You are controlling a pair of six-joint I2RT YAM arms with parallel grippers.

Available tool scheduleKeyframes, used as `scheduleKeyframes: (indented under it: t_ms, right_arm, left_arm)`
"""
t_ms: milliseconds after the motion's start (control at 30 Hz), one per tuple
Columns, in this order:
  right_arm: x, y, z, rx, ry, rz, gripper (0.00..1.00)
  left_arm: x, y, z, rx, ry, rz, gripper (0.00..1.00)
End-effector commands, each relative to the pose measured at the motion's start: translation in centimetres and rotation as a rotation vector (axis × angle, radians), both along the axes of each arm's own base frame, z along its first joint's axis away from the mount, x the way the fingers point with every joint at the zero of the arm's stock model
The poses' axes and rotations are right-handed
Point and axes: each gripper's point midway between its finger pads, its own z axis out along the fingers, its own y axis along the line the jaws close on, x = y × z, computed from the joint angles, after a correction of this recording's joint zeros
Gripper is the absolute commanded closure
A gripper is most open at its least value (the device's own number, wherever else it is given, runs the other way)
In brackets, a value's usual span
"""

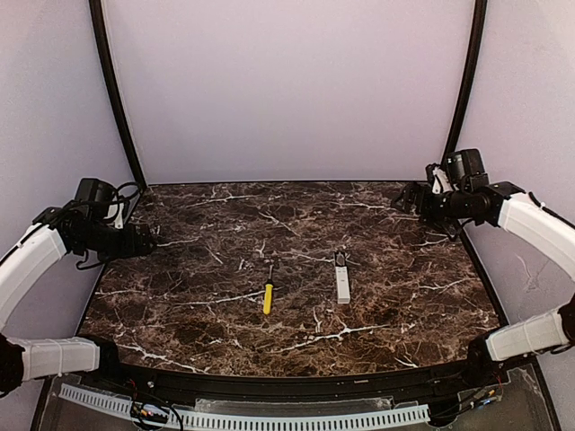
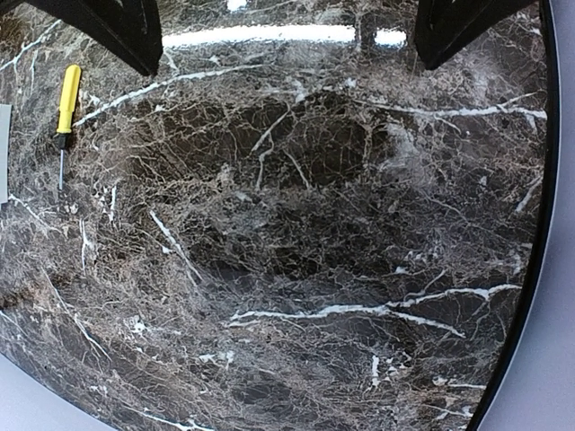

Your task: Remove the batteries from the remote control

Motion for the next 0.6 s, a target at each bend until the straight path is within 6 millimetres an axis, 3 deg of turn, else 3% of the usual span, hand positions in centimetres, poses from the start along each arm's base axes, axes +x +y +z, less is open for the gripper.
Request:
scheduleKeyframes:
  t_ms: [0,133,267,467,567]
  right_arm:
    - [0.2,0.3,-2.8,-0.112,0.111,-0.033,0.01]
    - [1.0,2.5,-4.9,-0.194,0.176,-0.003,0.01]
    - [1.2,6.0,-6.7,-0.289,0.219,0.056,0.01]
    - [-0.1,11.6,-10.0,-0.358,0.290,0.125,0.01]
    - [-1.1,13.3,-11.5,-0.411,0.340,0.140,0.01]
  left_arm:
    - [-0.2,-0.6,-1.0,-0.016,0.030,-0.032,0.02]
    - [-0.2,-0.8,-1.0,-0.024,0.027,-0.042,0.01]
    - [-0.1,-0.9,-0.9,-0.029,0.021,-0.044,0.02]
    - [-0.2,-0.9,-0.6,-0.027,0.007,-0.043,0.04]
    - [-0.1,-0.7,-0.6,-0.022,0.005,-0.038,0.04]
